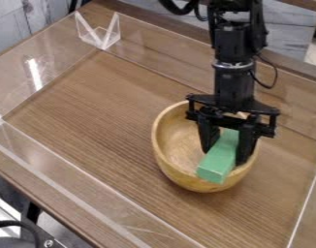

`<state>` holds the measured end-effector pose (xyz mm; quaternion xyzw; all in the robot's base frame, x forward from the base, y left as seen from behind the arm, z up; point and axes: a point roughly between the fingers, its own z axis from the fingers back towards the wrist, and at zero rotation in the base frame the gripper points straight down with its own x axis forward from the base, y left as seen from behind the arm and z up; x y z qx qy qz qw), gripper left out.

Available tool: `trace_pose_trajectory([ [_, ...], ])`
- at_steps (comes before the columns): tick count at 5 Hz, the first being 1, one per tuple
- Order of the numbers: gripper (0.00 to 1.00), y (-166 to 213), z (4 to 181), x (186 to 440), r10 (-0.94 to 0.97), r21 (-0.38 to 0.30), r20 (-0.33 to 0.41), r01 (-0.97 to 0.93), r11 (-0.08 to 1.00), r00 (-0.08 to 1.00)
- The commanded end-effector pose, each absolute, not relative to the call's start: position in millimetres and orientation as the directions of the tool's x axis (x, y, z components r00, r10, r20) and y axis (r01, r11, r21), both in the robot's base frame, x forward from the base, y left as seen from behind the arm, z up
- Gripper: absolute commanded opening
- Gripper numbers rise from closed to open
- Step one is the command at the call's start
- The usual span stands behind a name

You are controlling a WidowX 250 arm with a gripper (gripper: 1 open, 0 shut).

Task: Remove the green block from inside the brown bowl and put it on the table

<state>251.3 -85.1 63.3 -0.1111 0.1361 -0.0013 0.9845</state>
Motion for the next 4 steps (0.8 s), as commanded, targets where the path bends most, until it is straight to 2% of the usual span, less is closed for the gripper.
trace_pose_trajectory([
  [1,0.00,-92,70.9,259,-0.078,-0.246,-0.201,0.026,0.969,0.977],
  [2,0.00,-94,67.0,259,-0.098,-0.255,-0.190,0.047,0.966,0.977],
  [4,0.00,-85,83.8,254,-0.094,-0.269,-0.193,0.040,0.962,0.977],
])
